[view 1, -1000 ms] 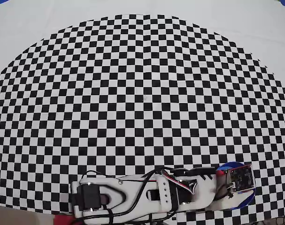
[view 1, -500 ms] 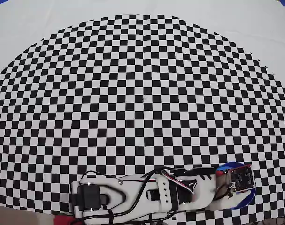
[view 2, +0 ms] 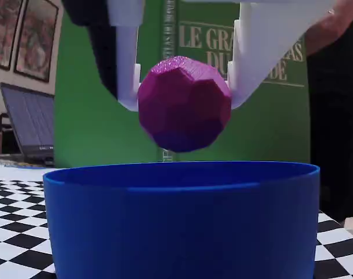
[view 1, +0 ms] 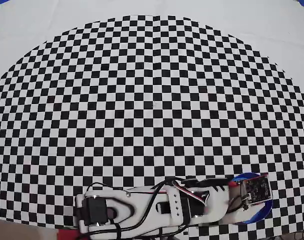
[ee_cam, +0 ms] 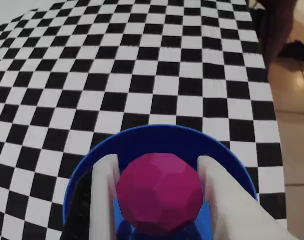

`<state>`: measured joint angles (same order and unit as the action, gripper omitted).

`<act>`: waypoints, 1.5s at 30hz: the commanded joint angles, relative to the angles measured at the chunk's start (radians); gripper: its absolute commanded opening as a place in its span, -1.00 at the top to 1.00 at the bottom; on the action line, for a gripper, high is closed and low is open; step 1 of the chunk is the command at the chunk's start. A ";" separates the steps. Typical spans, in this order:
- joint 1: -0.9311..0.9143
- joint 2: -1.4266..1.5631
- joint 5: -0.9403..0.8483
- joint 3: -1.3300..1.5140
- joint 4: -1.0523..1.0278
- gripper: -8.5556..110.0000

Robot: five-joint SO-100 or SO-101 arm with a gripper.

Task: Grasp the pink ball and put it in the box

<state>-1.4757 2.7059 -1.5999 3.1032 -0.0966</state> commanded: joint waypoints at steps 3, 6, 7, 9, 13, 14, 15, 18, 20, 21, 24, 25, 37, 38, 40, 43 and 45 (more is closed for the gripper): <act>0.006 0.020 -0.008 0.009 -0.003 0.85; 0.006 0.020 -0.008 0.009 -0.005 0.85; 0.006 0.018 -0.008 0.009 -0.005 0.85; 0.006 0.018 -0.008 0.009 -0.005 0.85; 0.006 0.018 -0.008 0.009 -0.005 0.85; 0.006 0.018 -0.008 0.009 -0.005 0.85; 0.006 0.018 -0.008 0.009 -0.005 0.85; 0.002 0.018 -0.008 0.009 -0.008 0.85; -0.003 0.021 -0.008 0.009 -0.008 0.55; -0.003 0.025 -0.008 0.009 -0.008 0.39; 0.002 0.029 -0.008 0.009 -0.003 0.26; 0.003 0.029 -0.008 0.009 -0.002 0.26; 0.009 0.017 -0.003 -0.054 0.072 0.26; 0.011 0.011 0.000 -0.069 0.072 0.26; 0.014 -0.003 0.003 -0.100 0.074 0.26; 0.021 -0.034 0.005 -0.156 0.074 0.27; 0.032 -0.067 0.015 -0.209 0.074 0.27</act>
<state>-1.4527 2.6707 -1.5984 2.9805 -0.0414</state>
